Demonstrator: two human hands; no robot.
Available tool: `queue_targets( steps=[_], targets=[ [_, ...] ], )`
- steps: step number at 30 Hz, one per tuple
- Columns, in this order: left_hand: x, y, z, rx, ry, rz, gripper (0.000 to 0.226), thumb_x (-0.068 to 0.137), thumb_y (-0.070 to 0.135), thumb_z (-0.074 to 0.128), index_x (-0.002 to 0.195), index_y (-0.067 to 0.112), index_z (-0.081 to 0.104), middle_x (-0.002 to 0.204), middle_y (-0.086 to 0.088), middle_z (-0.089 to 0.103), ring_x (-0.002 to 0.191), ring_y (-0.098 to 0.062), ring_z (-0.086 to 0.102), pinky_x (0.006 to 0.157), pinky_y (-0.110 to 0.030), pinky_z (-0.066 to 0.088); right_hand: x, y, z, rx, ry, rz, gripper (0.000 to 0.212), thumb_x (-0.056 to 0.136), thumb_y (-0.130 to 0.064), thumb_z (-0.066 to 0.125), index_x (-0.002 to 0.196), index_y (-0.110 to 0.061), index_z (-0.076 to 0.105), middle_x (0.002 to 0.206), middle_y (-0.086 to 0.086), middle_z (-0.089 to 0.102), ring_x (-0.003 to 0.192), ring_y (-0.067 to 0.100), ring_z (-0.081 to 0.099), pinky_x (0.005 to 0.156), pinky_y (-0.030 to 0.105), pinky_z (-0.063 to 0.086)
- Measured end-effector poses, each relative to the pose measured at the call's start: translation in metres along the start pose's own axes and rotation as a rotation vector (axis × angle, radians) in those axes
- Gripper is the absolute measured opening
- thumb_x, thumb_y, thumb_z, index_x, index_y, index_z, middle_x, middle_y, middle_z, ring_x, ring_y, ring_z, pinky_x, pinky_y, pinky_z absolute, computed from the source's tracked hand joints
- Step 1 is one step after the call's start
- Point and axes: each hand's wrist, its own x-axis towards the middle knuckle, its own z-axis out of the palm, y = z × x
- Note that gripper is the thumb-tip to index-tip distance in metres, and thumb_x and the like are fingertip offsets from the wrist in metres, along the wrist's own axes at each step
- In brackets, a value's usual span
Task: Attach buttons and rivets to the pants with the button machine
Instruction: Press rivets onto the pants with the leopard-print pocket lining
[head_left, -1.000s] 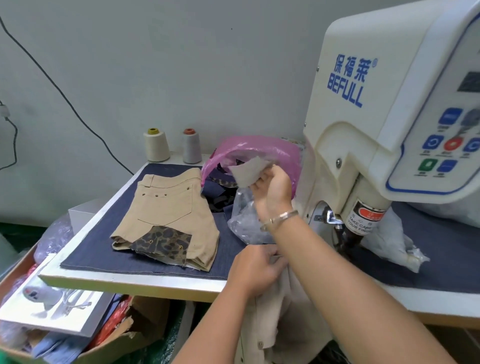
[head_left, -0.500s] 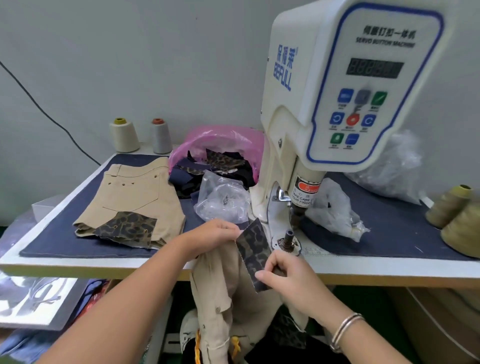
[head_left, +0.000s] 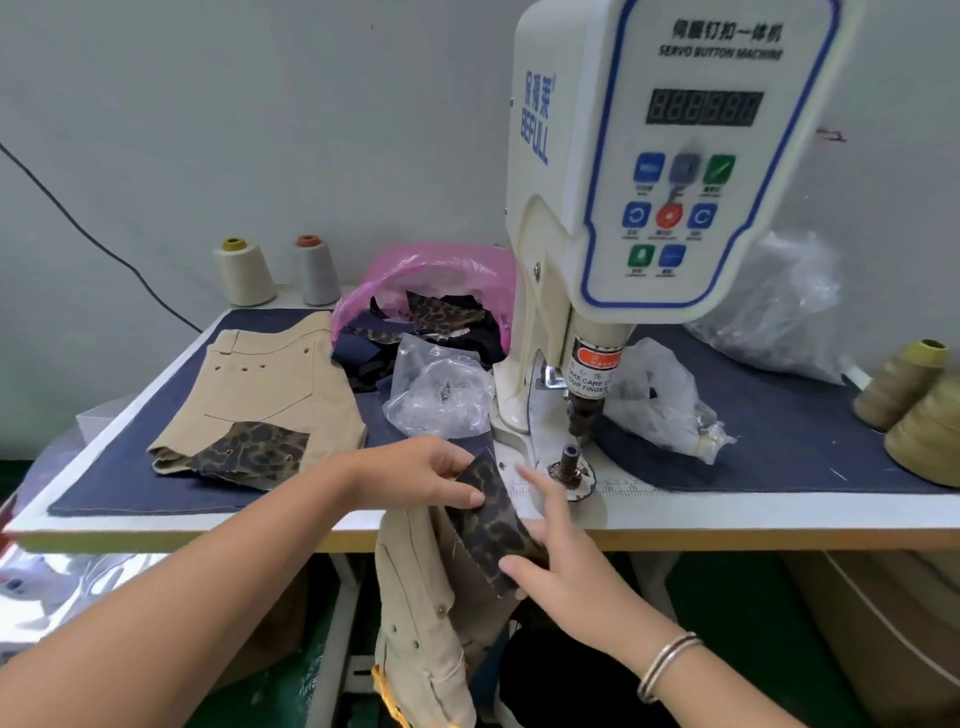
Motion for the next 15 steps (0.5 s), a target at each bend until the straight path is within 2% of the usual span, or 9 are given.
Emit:
queue_targets(
  steps=[2, 4, 5, 6, 7, 8, 11, 13, 15],
  targets=[
    [-0.011, 0.012, -0.006, -0.014, 0.030, 0.038, 0.015, 0.094, 0.016, 0.061, 0.090, 0.026, 0.070, 0.088, 0.008, 0.072, 0.081, -0.008, 0.065, 0.079, -0.019, 0.048, 0.001, 0.004, -0.006, 0.072, 0.072, 0.056, 0.065, 0.091, -0.026, 0.059, 0.132, -0.057, 0.019, 0.079, -0.009, 0.066, 0.068, 0.007, 0.064, 0.074, 0.018, 0.050],
    [-0.016, 0.022, -0.013, -0.009, 0.039, 0.063, 0.010, 0.094, 0.013, 0.060, 0.098, 0.017, 0.068, 0.096, 0.003, 0.073, 0.089, -0.013, 0.067, 0.083, -0.021, 0.050, 0.002, 0.002, -0.014, -0.030, 0.099, 0.033, 0.040, 0.093, -0.037, 0.054, 0.124, -0.056, 0.038, 0.067, -0.018, 0.057, 0.065, -0.003, 0.055, 0.075, 0.016, 0.044],
    [-0.019, 0.029, -0.016, -0.010, 0.031, 0.076, 0.010, 0.094, 0.012, 0.059, 0.101, 0.012, 0.066, 0.100, -0.001, 0.073, 0.094, -0.016, 0.067, 0.086, -0.023, 0.050, 0.003, -0.003, -0.017, -0.082, 0.100, 0.002, 0.024, 0.094, -0.040, 0.051, 0.107, -0.060, 0.049, 0.070, -0.024, 0.058, 0.070, -0.007, 0.054, 0.074, 0.014, 0.041],
    [-0.021, 0.035, -0.019, -0.017, 0.024, 0.092, 0.010, 0.095, 0.011, 0.058, 0.101, 0.010, 0.065, 0.101, -0.004, 0.072, 0.096, -0.017, 0.067, 0.088, -0.024, 0.051, 0.004, -0.009, -0.020, -0.128, 0.095, -0.025, 0.021, 0.095, -0.040, 0.049, 0.086, -0.058, 0.056, 0.075, -0.027, 0.058, 0.074, -0.008, 0.052, 0.073, 0.014, 0.038],
    [-0.023, 0.042, -0.021, -0.024, 0.025, 0.107, 0.009, 0.095, 0.010, 0.058, 0.101, 0.008, 0.064, 0.101, -0.006, 0.072, 0.096, -0.018, 0.067, 0.089, -0.025, 0.051, 0.005, -0.013, -0.021, -0.176, 0.099, -0.055, 0.028, 0.095, -0.041, 0.047, 0.069, -0.049, 0.055, 0.076, -0.022, 0.055, 0.073, -0.006, 0.049, 0.071, 0.017, 0.036],
    [-0.025, 0.048, -0.022, -0.031, 0.029, 0.126, 0.010, 0.095, 0.011, 0.058, 0.101, 0.006, 0.064, 0.102, -0.008, 0.072, 0.097, -0.019, 0.067, 0.092, -0.028, 0.051, 0.005, -0.016, -0.022, -0.205, 0.115, -0.079, 0.032, 0.094, -0.041, 0.047, 0.062, -0.038, 0.051, 0.075, -0.016, 0.049, 0.071, -0.003, 0.045, 0.070, 0.020, 0.035],
    [-0.033, 0.059, -0.025, -0.078, 0.042, 0.178, 0.018, 0.091, 0.020, 0.059, 0.102, 0.007, 0.064, 0.104, -0.008, 0.072, 0.101, -0.021, 0.067, 0.096, -0.032, 0.049, 0.001, -0.019, -0.030, -0.201, 0.098, -0.153, 0.031, 0.091, -0.039, 0.053, 0.069, -0.018, 0.048, 0.076, -0.009, 0.040, 0.072, 0.006, 0.043, 0.069, 0.024, 0.036],
    [-0.038, 0.063, -0.029, -0.118, 0.055, 0.201, 0.024, 0.090, 0.021, 0.058, 0.107, 0.004, 0.063, 0.109, -0.009, 0.071, 0.105, -0.021, 0.066, 0.098, -0.032, 0.048, -0.003, -0.020, -0.037, -0.135, 0.054, -0.135, 0.032, 0.091, -0.035, 0.055, 0.074, -0.008, 0.052, 0.074, -0.001, 0.046, 0.070, 0.011, 0.046, 0.068, 0.027, 0.038],
    [-0.042, 0.064, -0.035, -0.118, 0.069, 0.203, 0.021, 0.095, 0.015, 0.056, 0.114, 0.008, 0.061, 0.113, -0.005, 0.070, 0.109, -0.018, 0.065, 0.099, -0.028, 0.047, -0.007, -0.028, -0.047, 0.022, 0.109, -0.070, 0.026, 0.091, -0.031, 0.058, 0.076, -0.010, 0.062, 0.070, 0.002, 0.055, 0.066, 0.010, 0.050, 0.065, 0.023, 0.041]
  ],
)
